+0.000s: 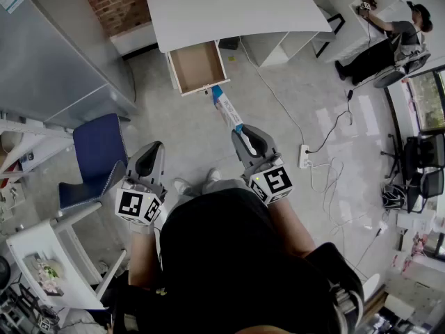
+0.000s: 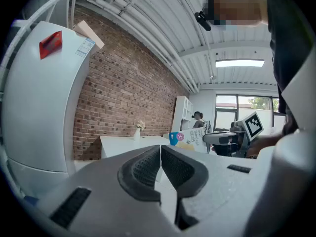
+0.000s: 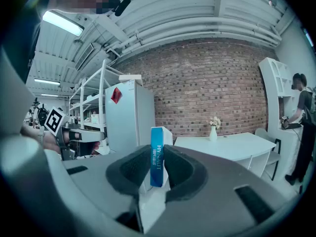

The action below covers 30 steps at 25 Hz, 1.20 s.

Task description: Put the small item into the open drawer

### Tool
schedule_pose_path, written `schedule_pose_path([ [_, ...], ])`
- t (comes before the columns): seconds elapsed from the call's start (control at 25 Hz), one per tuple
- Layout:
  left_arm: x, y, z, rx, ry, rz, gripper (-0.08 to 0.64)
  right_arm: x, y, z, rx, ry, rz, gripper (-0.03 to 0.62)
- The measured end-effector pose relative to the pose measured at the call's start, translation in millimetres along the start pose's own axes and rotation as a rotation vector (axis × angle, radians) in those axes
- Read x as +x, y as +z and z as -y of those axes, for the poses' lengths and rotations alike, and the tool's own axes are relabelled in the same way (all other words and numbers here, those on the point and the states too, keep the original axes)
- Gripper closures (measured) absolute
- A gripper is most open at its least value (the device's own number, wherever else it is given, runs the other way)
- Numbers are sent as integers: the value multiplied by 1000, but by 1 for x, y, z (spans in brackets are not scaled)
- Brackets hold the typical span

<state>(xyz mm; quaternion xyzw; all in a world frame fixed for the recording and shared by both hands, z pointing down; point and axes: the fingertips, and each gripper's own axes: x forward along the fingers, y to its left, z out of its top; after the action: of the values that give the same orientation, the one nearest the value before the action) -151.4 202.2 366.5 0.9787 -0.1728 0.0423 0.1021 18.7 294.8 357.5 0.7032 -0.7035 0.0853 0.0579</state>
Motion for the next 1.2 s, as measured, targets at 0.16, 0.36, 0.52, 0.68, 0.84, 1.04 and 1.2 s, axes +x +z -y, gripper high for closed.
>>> schedule_pose_path([
  [0.16,10,-1,11,53,-6,-23,552,-3,0,0,-41,21,-5,502],
  [0.36,24,-5,21,31,-5,-33,552,-10,-2,12,-40,38,3,502],
  [0.52,37,-6,33,42,0,-47,552,-18,-3,30,-18,45,15,502],
  [0.68,54,-7,48,57,-5,-58,552,-21,-6,51,5,59,29,502],
  [0.84,69,-11,51,57,-6,-71,552,-14,-10,64,3,68,22,502],
  [1.04,92,-13,29,34,-7,-81,552,15,-8,75,7,71,11,503],
  [1.2,111,-8,-5,19,-19,-79,552,52,1,81,7,60,11,503],
])
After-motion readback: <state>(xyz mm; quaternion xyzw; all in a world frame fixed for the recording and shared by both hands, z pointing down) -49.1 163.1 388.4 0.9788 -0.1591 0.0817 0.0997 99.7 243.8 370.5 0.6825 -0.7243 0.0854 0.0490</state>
